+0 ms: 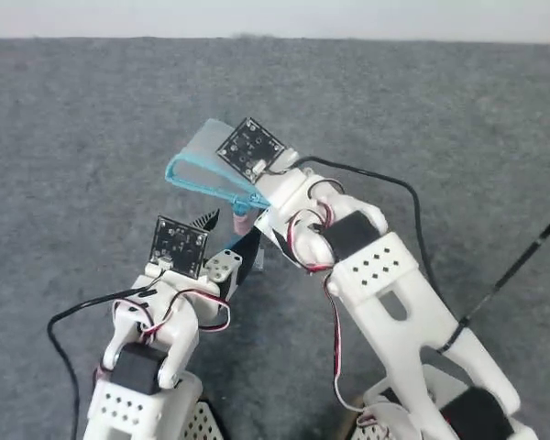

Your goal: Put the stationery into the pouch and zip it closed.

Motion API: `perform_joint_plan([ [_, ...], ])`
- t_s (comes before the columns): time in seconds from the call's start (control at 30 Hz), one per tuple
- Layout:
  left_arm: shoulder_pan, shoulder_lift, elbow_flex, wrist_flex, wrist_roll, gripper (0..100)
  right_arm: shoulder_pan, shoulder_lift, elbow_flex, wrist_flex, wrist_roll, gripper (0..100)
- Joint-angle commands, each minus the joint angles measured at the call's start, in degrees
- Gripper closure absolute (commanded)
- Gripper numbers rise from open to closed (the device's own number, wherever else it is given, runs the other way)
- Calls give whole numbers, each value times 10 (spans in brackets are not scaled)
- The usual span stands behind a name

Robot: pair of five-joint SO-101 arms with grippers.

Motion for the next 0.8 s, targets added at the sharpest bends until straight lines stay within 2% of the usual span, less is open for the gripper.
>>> perform_joint_plan([
  [0.0,2,-9,-5,-26,11,795,-16,-35,7,-8,-1,992],
  [0.17,4,-9,-7,-27,10,885,-16,-30,33,-18,14,992],
  [0.47,-9,-10,-7,-36,-22,990,-2,-30,44,-29,18,992],
  [0.63,-69,-12,-8,-39,-22,991,36,-30,68,-34,37,992],
  [0.77,-87,-13,-9,-39,-22,991,64,-30,98,-61,40,992],
])
